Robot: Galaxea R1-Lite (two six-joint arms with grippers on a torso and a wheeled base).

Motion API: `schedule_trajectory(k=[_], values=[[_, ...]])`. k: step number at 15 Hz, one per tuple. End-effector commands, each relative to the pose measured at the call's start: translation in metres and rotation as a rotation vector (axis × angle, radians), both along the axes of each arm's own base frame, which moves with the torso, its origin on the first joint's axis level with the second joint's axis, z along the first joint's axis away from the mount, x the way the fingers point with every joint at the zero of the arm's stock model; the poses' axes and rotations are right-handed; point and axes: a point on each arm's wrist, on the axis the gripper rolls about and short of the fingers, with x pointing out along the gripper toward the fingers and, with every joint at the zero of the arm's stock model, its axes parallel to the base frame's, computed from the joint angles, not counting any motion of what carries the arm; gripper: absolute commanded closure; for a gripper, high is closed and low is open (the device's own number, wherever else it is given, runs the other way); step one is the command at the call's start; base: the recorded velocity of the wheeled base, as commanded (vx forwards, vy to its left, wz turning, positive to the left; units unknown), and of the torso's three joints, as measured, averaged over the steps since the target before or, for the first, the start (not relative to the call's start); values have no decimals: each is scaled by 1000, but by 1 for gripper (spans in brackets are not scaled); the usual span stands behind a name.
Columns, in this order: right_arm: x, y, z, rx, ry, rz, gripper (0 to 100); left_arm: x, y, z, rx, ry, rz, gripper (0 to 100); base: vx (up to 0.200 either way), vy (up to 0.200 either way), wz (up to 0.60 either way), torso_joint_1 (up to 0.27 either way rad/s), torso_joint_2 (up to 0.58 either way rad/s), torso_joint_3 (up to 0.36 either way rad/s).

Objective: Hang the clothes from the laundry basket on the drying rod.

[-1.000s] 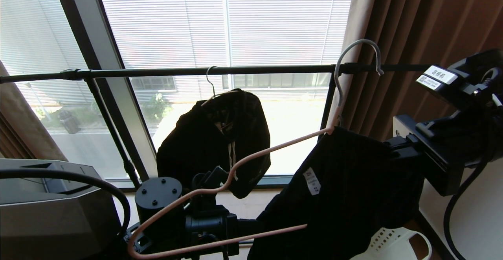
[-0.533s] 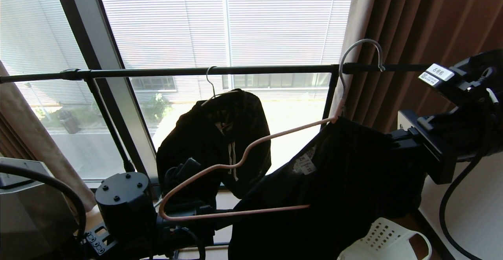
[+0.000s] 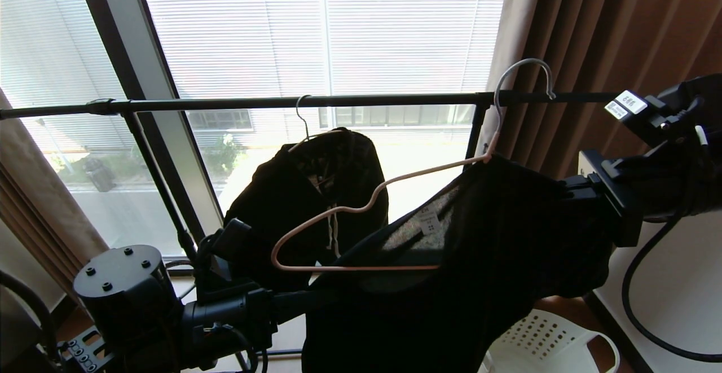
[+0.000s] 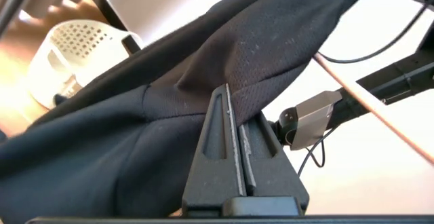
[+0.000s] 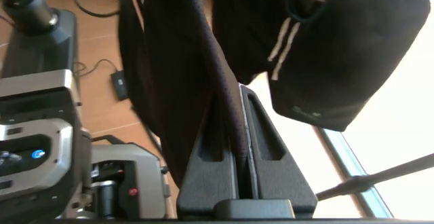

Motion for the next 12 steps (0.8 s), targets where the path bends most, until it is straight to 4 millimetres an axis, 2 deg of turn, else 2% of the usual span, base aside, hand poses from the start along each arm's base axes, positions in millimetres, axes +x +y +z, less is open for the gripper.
schedule_trajectory(k=[1,5,9,12], values=[[3,-6,-2,0,-1,-23,100,-2,4,4,-6,-11,11,100,0,0,0,0,0,0],[9,-13,-6,-42,-29,-67,100,-2,7,7,-12,-26,24,100,0,0,0,0,0,0],[22,-13,-21,-91,-93,-128,100,-4,16,14,-24,-47,54,100,0,0,0,0,0,0],[22,-19,-20,-91,-108,-150,100,-3,18,14,-18,-39,62,100,0,0,0,0,0,0]])
